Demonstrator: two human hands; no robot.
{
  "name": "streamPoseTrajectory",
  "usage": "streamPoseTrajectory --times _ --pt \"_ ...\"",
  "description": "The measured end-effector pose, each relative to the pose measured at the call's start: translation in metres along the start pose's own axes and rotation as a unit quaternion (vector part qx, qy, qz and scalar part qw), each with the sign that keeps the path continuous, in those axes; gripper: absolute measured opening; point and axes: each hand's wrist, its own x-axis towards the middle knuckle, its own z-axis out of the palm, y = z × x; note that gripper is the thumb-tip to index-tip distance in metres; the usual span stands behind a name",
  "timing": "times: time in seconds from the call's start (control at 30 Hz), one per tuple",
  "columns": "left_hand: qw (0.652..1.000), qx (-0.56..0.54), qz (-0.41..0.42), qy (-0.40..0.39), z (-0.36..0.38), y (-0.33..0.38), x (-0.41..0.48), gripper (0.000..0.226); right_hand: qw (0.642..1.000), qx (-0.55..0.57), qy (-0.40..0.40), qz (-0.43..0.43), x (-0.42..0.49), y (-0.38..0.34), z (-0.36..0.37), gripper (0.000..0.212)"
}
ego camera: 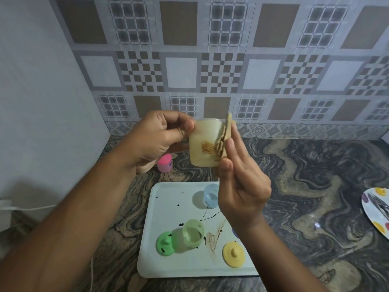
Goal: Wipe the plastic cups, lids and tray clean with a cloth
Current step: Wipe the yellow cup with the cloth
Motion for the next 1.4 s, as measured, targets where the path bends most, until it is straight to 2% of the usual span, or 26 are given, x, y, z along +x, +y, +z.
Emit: streamPoseTrajectory --times 0.13,0.37,0.53,0.6,0.73,0.83,0.9,1.0,1.03,1.27,1.4 --pt "1.0 0.017 0.006 0.005 -0.001 0.001 0.001 0.018 0.998 -0.012 -0.034 -0.048 -0.002 0.001 0.004 0.027" --pt "1.0 -0.019 -0.022 0.007 -0.002 0.0 0.0 0.021 0.999 0.0 0.032 -0.02 0.002 0.002 0.001 0.022" --pt "1.0 0.001 -0.006 0.005 -0.001 0.003 0.0 0.018 0.999 0.004 -0.017 -0.048 -0.001 0.004 0.002 0.022" --pt "1.0 0.017 0.0 0.008 -0.002 0.004 0.001 0.018 0.999 0.004 0.0 -0.033 -0.001 0.002 0.002 0.021" --pt "1.0 0.022 -0.003 0.004 -0.004 0.002 0.0 0.016 0.996 0.046 0.053 0.048 0.002 0.0 0.003 0.026" --pt "0.999 0.04 0.0 0.015 -0.004 0.003 -0.001 0.019 0.995 0.071 0.021 0.07 0.003 -0.002 0.002 0.027" --pt "0.998 0.065 0.012 0.022 -0.005 0.004 -0.002 0.02 0.994 0.076 -0.013 0.08 0.003 -0.005 0.0 0.039" --pt "0.996 0.074 0.022 0.033 -0.004 0.006 -0.003 0.019 0.994 0.04 -0.046 0.092 0.005 -0.006 -0.002 0.079" --pt "0.996 0.082 0.026 0.036 -0.005 0.007 -0.003 0.019 0.995 0.021 -0.046 0.09 0.005 -0.005 -0.002 0.084" --pt "0.969 0.226 0.088 0.054 0.002 0.011 -0.004 0.032 0.996 -0.074 -0.047 -0.007 0.0 0.004 0.004 0.058" --pt "0.983 0.176 0.046 -0.003 -0.006 0.017 -0.006 0.03 0.999 -0.021 0.004 0.023 0.001 0.006 0.002 0.064"
